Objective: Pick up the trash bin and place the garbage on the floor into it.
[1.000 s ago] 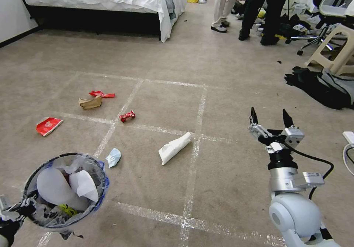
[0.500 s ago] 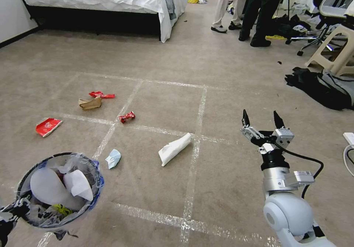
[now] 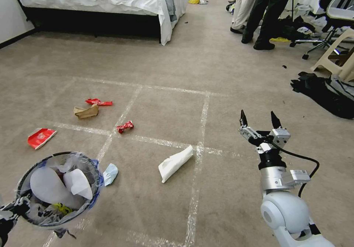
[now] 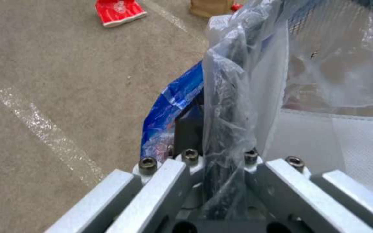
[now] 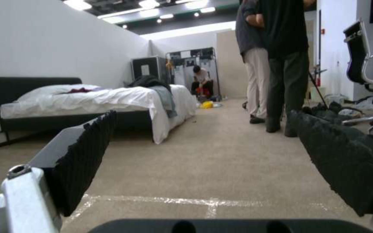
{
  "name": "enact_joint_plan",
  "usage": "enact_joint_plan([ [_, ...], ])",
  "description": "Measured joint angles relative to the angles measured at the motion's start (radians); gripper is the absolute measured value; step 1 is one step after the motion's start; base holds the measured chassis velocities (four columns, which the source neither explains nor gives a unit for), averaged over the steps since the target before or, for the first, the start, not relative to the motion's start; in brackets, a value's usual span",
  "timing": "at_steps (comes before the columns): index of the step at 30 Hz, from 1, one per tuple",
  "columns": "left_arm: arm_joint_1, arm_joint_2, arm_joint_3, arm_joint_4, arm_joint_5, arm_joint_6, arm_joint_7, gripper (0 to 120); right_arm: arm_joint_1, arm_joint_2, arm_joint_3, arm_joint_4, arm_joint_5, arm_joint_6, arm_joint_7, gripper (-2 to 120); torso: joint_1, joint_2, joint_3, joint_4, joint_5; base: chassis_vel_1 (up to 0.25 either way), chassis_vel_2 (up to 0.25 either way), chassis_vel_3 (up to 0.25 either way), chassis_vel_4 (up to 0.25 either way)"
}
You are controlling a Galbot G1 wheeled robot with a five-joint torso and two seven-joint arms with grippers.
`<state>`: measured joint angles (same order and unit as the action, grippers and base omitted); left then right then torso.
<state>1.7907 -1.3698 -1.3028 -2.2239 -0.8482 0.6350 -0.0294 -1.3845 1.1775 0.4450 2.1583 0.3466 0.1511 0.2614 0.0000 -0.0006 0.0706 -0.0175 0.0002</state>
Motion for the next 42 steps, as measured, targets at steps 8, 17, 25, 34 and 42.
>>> enact_joint_plan([
  [8,-0.005,0.007,-0.011,0.017,0.002,0.0,0.0,1,0.008,-0.001,-0.011,-0.015,-0.024,0.02,0.0,100,0.0,0.0,0.0,-0.0001,0.0,-0.007,0.003,0.002,-0.004],
  [17,0.005,0.007,-0.033,0.021,0.007,0.0,0.0,1,0.012,-0.019,-0.008,-0.02,-0.033,0.026,-0.001,100,0.0,0.0,0.0,-0.0001,0.0001,0.0,0.0,0.0,0.0],
  [25,0.012,-0.003,-0.042,0.021,0.007,0.001,0.0,1,0.04,-0.053,-0.017,-0.048,-0.074,0.007,0.005,100,0.0,0.0,0.0,-0.0001,0.0001,0.0,0.0,0.0,0.0],
  [34,0.022,-0.02,-0.041,0.014,0.015,0.0,0.001,1,0.157,-0.139,-0.109,-0.136,-0.088,-0.093,0.013,100,0.0,0.0,0.0,-0.0001,0.0001,0.0,0.0,0.0,0.0],
  [42,0.01,-0.039,-0.025,0.008,0.031,-0.002,0.002,1,0.328,-0.256,-0.265,-0.223,-0.063,-0.312,-0.08,100,0.0,0.0,0.0,-0.0002,0.0001,0.0,0.0,0.0,0.0],
])
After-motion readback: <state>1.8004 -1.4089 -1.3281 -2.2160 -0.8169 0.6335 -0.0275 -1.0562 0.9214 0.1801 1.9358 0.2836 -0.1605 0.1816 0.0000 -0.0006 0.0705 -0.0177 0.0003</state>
